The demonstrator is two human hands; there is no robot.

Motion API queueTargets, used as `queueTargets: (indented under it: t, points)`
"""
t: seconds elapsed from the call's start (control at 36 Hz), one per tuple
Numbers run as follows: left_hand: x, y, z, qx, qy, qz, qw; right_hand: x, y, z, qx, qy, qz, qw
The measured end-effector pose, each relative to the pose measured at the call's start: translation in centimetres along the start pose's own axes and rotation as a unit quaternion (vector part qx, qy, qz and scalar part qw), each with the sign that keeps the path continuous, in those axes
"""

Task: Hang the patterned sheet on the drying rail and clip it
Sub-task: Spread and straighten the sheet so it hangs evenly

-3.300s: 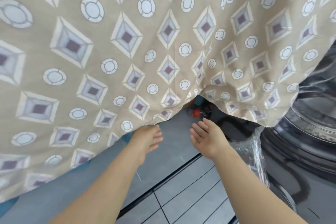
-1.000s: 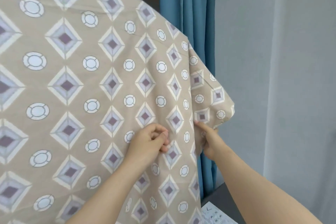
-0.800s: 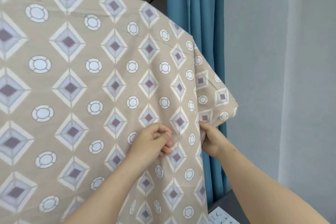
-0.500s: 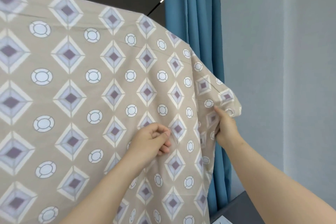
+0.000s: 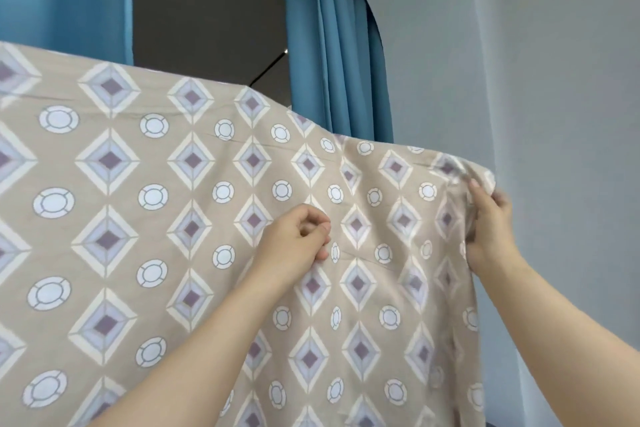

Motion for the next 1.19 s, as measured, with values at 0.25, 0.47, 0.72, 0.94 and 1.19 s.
queueTargets:
  t: [0.25,0.47,0.72,0.94,1.19]
  points:
    - [-1.4,-0.3,-0.8,0.034,0.011,0.005,0.999,9.2,-0.3,-5.1,-0.176,0.145,-0.310,0.923]
    - [-1.3,-3.0,-0.8,0.093,0.032,0.008,0.995,4.9,-3.8,0.5,0.081,0.024,-0.311,0.947]
    - [-0.2,-5.2,-0.1,0.116,0.062,0.043,0.990,1.8,5.6,-5.1,0.081,-0.203,-0.374,0.901]
    - [0.8,-9.1,-0.2,0.144,0.054,0.058,0.986,7.0,15.0,-10.1,-0.182,-0.136,-0.343,0.911]
    - [2.6,-16.9,-2.5,0.194,0.064,0.054,0.977,7.1,19.2,-17.4,-0.205,-0.251,-0.294,0.899]
Point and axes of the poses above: each hand's wrist, its own z-axis towards the middle knuckle, its own y-axis out of the palm, x = y × z, the point moved 10 cm from there along z, towards the middle knuckle, and after that the axes turned 10 degrees about x, right-handed, at the moved point
